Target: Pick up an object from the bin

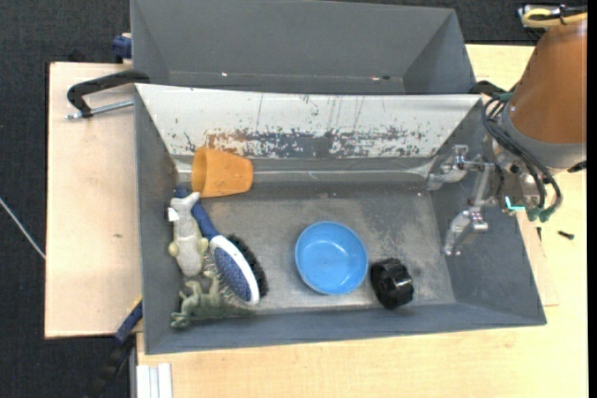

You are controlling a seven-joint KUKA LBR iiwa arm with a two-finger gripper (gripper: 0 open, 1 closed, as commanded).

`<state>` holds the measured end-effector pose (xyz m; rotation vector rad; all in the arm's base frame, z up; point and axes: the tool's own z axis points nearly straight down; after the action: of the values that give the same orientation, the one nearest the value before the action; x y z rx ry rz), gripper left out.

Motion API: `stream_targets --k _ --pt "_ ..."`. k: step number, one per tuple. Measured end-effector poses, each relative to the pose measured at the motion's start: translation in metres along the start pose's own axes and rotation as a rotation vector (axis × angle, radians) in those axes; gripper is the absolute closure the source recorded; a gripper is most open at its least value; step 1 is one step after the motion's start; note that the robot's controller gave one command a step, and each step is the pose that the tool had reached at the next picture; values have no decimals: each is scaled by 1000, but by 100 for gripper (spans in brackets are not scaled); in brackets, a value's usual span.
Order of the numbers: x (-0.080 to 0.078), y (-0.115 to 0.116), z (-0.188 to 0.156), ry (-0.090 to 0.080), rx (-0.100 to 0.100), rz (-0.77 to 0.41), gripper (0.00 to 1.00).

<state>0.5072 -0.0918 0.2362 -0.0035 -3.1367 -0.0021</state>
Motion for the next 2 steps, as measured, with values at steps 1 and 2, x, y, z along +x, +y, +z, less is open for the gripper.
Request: stream_targets --k 1,2 --pt "-17 82 131 2 -2 -87 0" --pt "-47 116 159 -10 -2 -1 0"
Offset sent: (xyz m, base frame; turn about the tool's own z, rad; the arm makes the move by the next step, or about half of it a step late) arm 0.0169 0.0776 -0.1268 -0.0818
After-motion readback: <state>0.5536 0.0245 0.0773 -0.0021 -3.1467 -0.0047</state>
